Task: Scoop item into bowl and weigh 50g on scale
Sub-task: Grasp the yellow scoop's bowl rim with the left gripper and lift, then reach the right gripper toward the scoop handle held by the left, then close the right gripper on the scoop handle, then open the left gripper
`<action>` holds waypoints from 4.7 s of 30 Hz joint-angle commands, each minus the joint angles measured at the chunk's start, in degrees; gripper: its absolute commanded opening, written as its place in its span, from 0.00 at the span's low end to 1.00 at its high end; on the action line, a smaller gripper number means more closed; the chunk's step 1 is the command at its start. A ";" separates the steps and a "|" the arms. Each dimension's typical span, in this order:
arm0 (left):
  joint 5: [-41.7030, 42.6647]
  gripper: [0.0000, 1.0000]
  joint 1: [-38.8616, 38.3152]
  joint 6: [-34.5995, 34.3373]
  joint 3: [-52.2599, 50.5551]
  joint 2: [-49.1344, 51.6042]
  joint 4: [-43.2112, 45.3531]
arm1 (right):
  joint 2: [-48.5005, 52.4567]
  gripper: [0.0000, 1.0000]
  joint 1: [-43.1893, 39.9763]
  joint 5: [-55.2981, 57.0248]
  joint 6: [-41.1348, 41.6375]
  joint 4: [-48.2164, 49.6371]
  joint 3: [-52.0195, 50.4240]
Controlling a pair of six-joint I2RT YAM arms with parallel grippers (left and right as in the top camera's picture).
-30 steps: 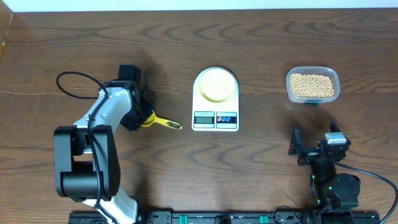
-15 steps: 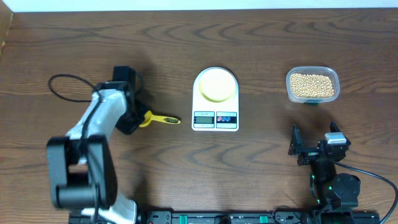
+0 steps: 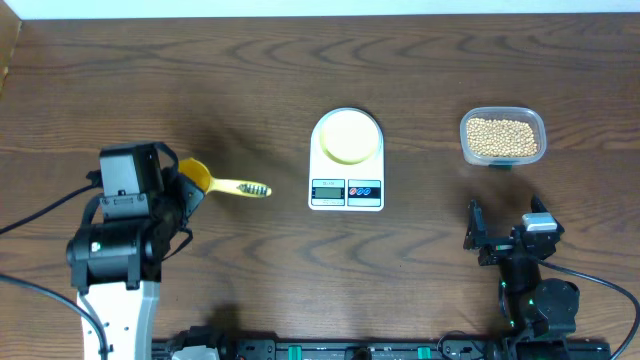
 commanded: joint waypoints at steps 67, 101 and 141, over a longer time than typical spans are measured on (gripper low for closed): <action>8.57 0.08 -0.09 -3.76 0.68 4.15 -9.44 | 45.88 0.99 14.40 -51.52 49.51 8.35 20.44; 14.29 0.07 -19.78 -10.62 -3.63 8.55 -4.57 | 68.76 0.74 44.37 -24.79 65.59 45.79 20.44; 14.34 0.07 -23.37 -9.94 -3.63 13.79 -3.72 | 69.16 0.32 44.37 -21.51 69.42 44.63 20.44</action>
